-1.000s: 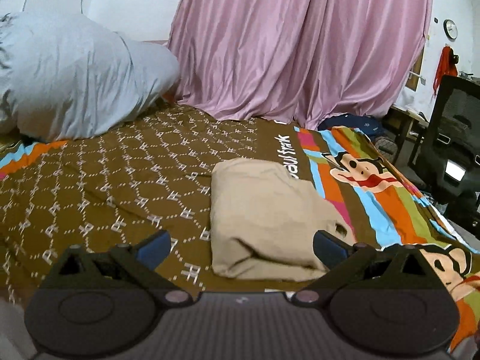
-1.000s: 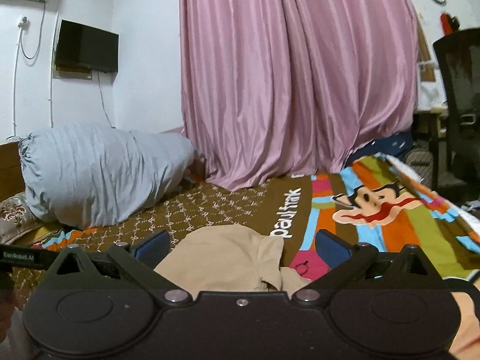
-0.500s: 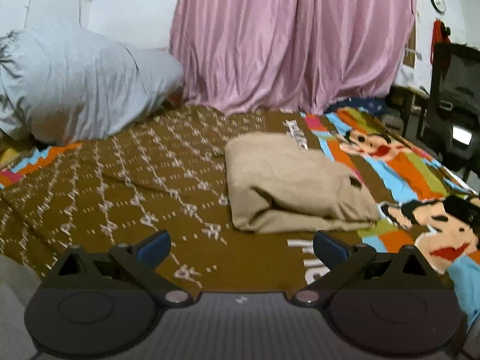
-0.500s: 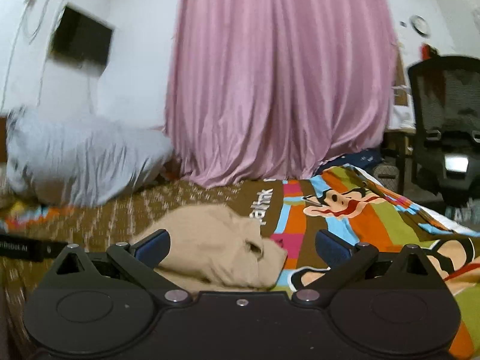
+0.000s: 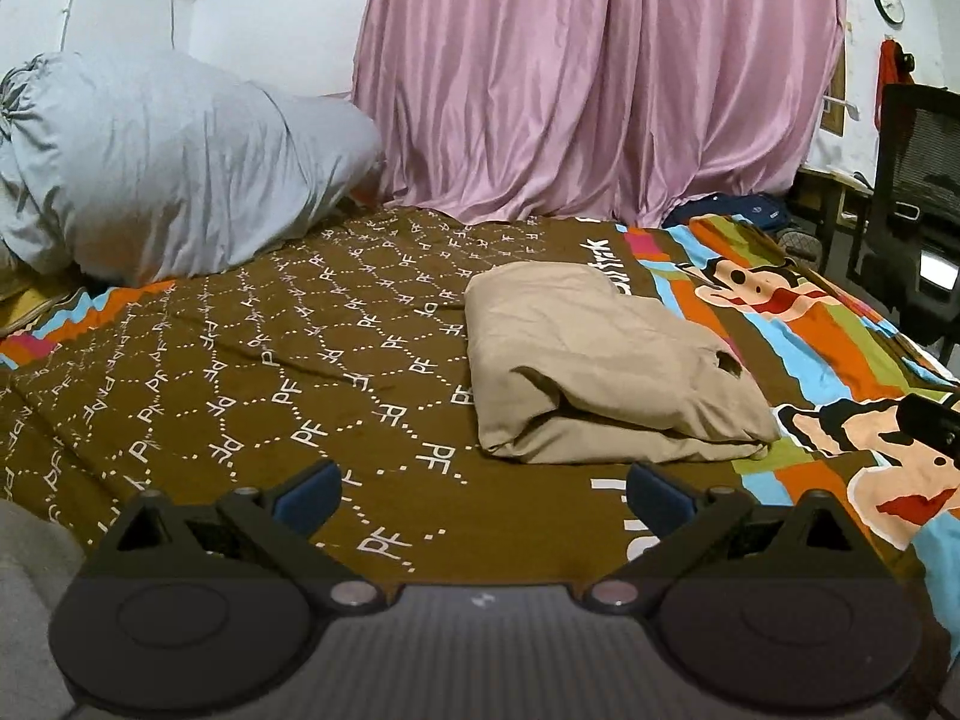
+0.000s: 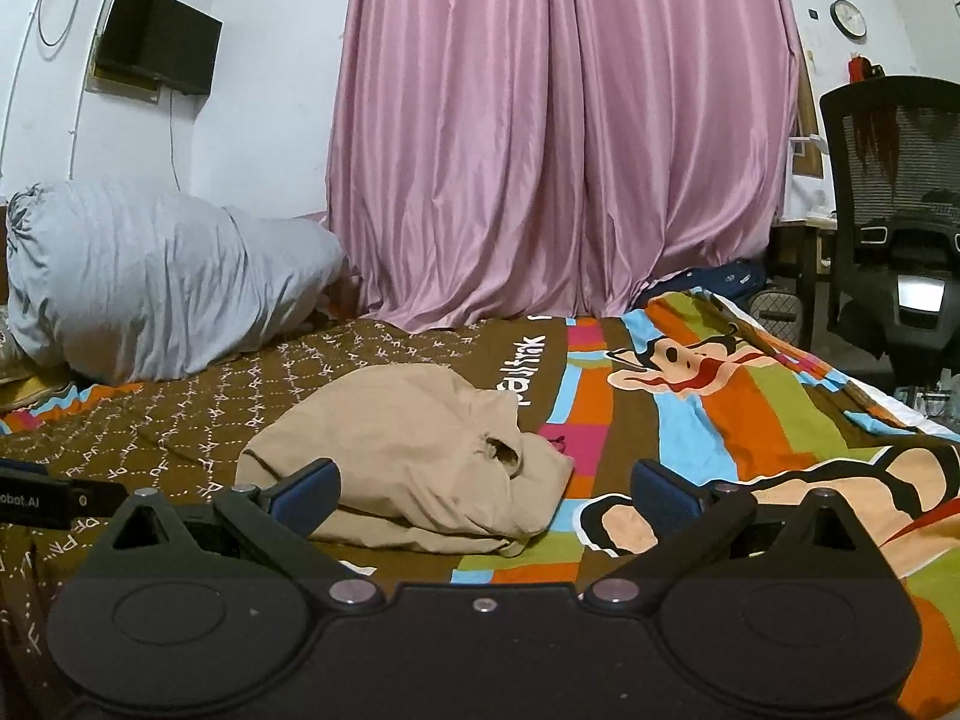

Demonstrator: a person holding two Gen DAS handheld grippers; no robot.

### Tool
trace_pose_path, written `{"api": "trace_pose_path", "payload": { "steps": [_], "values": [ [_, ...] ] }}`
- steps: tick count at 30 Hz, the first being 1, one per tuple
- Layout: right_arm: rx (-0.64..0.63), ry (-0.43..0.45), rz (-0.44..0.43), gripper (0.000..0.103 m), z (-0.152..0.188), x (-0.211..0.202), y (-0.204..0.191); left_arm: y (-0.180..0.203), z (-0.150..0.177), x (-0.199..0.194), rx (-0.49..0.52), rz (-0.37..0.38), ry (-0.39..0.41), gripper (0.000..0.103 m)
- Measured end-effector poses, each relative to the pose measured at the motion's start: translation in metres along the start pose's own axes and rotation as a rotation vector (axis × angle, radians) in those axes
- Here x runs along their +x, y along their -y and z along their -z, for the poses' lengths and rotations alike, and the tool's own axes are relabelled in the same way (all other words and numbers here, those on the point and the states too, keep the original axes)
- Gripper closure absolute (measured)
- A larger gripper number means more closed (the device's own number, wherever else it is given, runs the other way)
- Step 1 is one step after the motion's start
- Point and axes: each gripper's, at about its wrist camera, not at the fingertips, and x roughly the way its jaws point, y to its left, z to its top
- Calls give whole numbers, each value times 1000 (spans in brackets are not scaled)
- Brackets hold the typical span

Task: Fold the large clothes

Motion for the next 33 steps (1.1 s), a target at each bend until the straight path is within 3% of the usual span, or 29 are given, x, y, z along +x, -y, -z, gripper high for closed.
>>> {"api": "trace_pose_path", "payload": {
  "steps": [33],
  "values": [
    [20, -7, -1, 1, 1, 2, 5, 0, 0, 0, 4, -1, -1, 0]
  ]
}}
